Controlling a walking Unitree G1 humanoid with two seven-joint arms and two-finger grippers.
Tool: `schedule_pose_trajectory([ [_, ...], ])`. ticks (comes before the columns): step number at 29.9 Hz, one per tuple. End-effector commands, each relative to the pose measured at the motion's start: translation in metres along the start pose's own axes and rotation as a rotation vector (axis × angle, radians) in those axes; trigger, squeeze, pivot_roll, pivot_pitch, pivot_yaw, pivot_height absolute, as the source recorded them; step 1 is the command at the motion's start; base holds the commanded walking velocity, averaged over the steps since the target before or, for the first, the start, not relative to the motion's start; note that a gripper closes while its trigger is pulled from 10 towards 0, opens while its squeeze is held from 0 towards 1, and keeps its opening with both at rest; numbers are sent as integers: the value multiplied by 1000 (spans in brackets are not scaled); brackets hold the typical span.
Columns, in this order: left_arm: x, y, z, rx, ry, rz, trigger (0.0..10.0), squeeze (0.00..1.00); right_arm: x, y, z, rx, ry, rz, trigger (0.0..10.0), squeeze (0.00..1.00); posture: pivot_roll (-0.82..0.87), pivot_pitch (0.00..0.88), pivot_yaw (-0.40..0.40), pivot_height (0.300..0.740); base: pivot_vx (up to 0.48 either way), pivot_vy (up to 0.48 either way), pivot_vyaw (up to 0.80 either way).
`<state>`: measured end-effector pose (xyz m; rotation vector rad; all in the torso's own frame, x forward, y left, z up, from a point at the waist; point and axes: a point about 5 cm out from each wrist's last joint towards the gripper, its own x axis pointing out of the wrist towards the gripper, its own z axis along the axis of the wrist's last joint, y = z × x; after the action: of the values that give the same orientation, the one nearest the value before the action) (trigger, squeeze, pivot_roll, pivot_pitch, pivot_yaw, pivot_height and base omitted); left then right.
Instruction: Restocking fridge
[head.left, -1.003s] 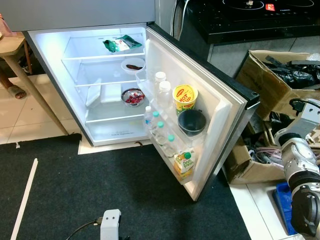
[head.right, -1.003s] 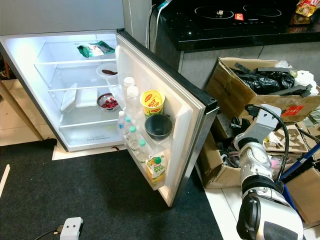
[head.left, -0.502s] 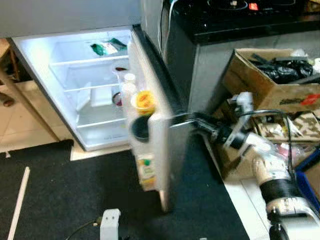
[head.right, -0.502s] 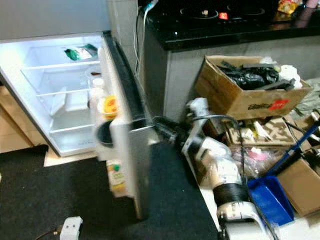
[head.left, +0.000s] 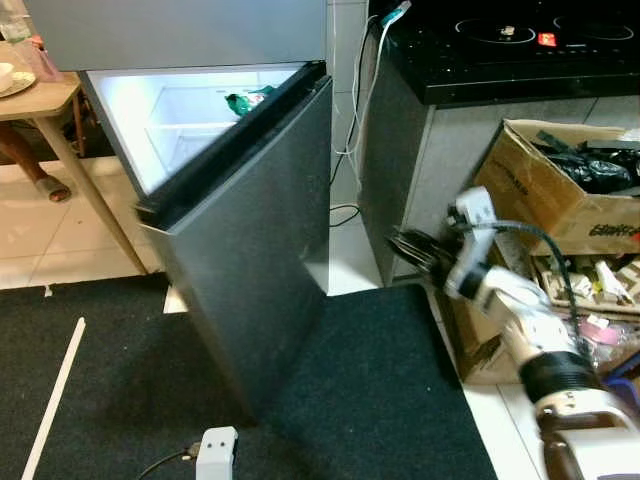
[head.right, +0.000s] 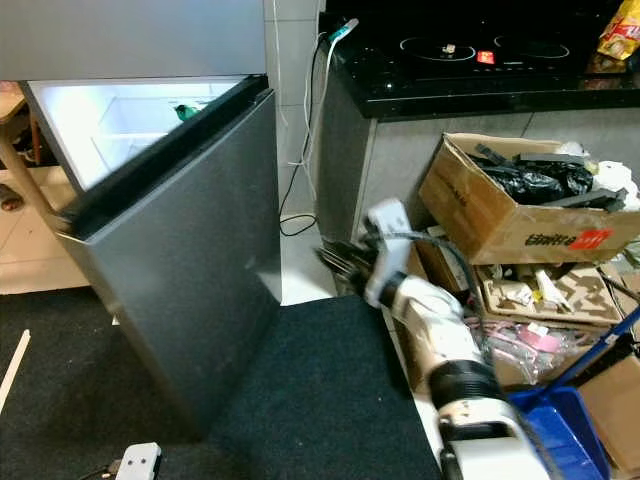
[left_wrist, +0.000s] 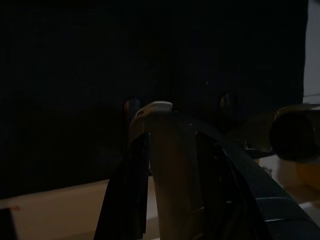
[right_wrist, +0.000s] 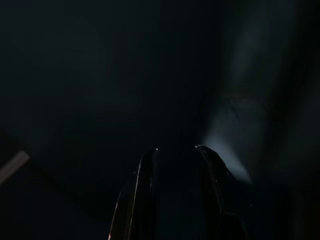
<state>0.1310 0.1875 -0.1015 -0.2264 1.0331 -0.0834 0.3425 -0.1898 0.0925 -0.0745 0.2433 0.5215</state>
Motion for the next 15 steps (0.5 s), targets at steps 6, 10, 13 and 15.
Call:
schedule_pose_trajectory([
  [6,-1,-1,-6,2,23,5,10000,0,-57,-19,-104,-40,493,-314,10000,0,-8,22,-25,740,0,0,740],
  [10,-1,0,-6,3,25,8,10000,0,-95,-14,-150,-119,721,-352,10000,0,-7,23,-23,740,0,0,728],
  [13,-1,0,-6,9,26,13,10000,0,-125,-1,-182,-92,856,-367,10000,0,-10,26,-21,740,0,0,731],
  [15,-1,0,-6,11,28,14,10000,0,-139,9,-197,-67,917,-361,10000,0,-10,26,-21,740,0,0,731],
])
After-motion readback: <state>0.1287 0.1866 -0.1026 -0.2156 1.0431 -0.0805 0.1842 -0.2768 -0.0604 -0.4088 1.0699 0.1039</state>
